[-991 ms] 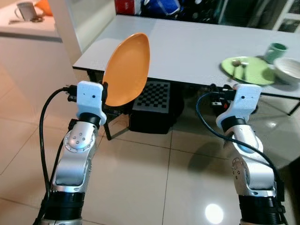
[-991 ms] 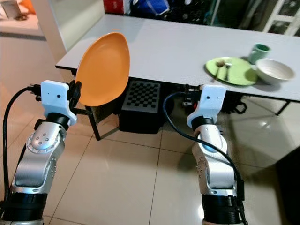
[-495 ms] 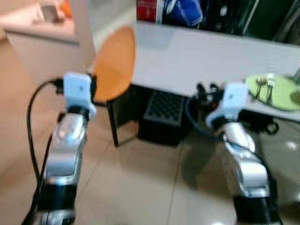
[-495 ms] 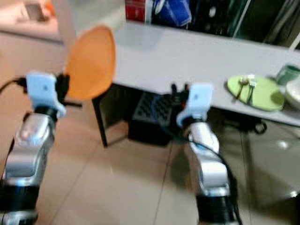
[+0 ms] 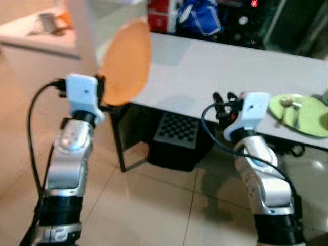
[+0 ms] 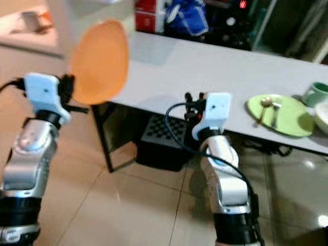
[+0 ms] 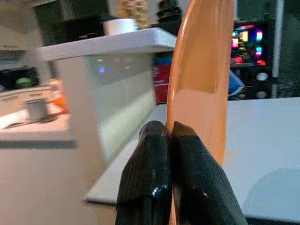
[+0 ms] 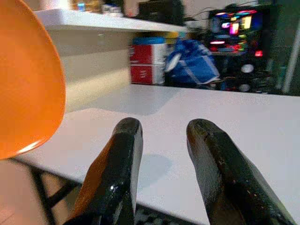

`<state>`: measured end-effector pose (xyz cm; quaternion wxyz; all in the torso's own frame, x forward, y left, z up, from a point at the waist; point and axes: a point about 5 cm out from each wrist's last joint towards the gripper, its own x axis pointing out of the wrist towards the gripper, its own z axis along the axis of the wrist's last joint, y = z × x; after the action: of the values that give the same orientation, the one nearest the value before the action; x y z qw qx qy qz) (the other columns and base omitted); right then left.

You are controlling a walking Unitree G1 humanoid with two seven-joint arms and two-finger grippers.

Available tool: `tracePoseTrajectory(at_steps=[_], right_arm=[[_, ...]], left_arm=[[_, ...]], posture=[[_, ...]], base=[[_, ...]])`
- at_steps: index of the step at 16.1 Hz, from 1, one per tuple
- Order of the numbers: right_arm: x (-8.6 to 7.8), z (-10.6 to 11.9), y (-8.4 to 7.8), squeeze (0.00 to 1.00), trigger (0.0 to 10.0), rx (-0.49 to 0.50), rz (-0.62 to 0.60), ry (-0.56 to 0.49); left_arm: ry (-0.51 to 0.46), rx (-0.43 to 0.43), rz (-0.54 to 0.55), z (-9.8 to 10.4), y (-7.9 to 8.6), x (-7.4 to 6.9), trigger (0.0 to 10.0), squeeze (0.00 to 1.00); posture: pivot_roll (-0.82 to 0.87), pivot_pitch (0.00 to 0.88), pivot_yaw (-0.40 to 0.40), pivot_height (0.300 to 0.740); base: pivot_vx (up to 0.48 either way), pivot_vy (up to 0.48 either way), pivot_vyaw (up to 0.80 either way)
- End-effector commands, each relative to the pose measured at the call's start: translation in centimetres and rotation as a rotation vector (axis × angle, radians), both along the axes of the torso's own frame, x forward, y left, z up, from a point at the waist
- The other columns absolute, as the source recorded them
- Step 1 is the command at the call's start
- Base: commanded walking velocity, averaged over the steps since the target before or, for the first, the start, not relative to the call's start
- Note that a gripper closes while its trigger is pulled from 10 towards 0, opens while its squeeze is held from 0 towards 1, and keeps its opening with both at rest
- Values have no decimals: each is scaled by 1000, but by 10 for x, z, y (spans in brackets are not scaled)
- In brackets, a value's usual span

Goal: Setting the table

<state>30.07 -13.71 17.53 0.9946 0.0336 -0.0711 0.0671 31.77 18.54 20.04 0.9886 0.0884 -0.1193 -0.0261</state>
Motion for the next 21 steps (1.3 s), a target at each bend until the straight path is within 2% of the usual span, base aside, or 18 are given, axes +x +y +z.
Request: tracePoseTrajectory(at_steps=[1, 5, 7, 10, 13, 14, 15, 16, 18, 20, 21], right_arm=[[0, 0, -12, 0, 10000, 2, -33, 3], [-1, -1, -8, 0, 10000, 7, -28, 6], [-2, -2, -15, 0, 10000, 7, -40, 13], [-8, -3, -4, 0, 10000, 3, 59, 17], [-12, -1, -2, 0, 10000, 20, 132, 10], [-18, 2, 3, 0, 10000, 52, 247, 7], [-24, -1, 8, 0, 10000, 72, 341, 42], [-28, -5, 10, 0, 10000, 70, 386, 63], [-35, -9, 13, 0, 10000, 58, 449, 94], [-38, -8, 15, 0, 10000, 41, 474, 103], [-38, -8, 16, 0, 10000, 23, 470, 102]], left_arm=[[-56, -6, -75, 12, -19, 3, 10000, 0], [-59, -40, -150, 16, -24, 2, 10000, 0], [-32, -62, -217, 15, -31, 0, 10000, 0], [-5, -112, -239, 13, -23, -4, 10000, 0], [54, -232, -300, 12, -27, -7, 10000, 0], [119, -363, -373, 11, -32, -7, 10000, 0], [204, -445, -386, 5, -31, -2, 10000, 0], [289, -526, -336, -2, -25, 8, 10000, 0], [325, -673, -371, -1, -25, 19, 10000, 0], [411, -643, -334, -11, -30, 33, 10000, 0], [488, -633, -305, -22, -33, 42, 10000, 0]], posture=[[44, 0, -20, 740], [36, 0, -12, 740], [40, 0, -9, 740], [34, 0, -10, 740], [36, 0, -13, 740], [36, 0, -15, 740], [34, 0, -15, 740], [33, 0, -15, 740], [29, 0, -16, 740], [27, 0, -19, 740], [25, 0, -19, 740]], base=[[409, 0, 0], [406, 0, -141], [396, 0, -400], [369, 0, 0], [0, 0, 0], [0, 0, 0], [0, 0, 0], [0, 0, 0], [0, 0, 0], [0, 0, 0], [0, 0, 0]])
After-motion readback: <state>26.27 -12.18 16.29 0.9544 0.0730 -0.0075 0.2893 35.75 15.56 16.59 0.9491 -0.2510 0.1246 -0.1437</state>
